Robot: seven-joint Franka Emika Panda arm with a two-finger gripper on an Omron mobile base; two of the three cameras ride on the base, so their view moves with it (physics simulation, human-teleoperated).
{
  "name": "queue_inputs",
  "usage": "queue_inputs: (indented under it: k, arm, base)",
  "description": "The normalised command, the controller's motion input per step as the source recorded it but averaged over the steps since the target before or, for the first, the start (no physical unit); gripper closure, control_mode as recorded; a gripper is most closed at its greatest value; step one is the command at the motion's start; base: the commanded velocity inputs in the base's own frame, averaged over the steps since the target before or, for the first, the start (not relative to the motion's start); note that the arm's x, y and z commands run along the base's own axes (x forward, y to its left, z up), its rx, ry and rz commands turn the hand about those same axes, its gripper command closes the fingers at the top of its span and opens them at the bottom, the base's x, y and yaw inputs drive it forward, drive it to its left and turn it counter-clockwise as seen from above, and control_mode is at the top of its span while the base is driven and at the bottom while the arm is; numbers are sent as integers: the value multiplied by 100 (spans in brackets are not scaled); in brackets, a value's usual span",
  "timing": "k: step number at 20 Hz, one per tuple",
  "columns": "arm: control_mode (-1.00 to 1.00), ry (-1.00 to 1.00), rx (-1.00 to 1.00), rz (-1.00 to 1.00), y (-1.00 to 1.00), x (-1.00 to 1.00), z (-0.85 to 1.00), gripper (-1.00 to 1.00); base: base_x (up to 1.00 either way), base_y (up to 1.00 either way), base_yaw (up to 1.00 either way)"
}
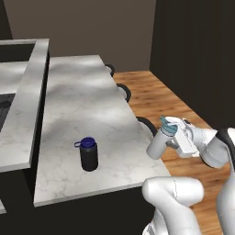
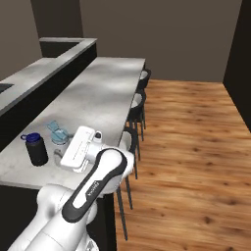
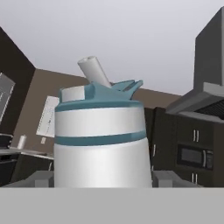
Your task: Move the drinks to the dining counter.
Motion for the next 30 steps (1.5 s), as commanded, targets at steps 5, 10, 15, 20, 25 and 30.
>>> queue_inputs:
  k: [5,10,15,20,25,30]
  arm:
    - [-100,0,-9,-4,1,12,0,100]
    - [-100,0,-9,-7,4,15,0,100]
    - [-100,7,-1,-4,0,23,-15,100]
    - [-100,4,3,0,0,22,-38,100]
    - [-100,0,-2,0,0,9,-26,100]
    - [-100,0,-5,0,0,0,-17,100]
  base:
    - [0,0,0]
    - [0,0,0]
    - [0,0,0]
    - [0,0,0]
    - [0,0,0]
    - [0,0,0]
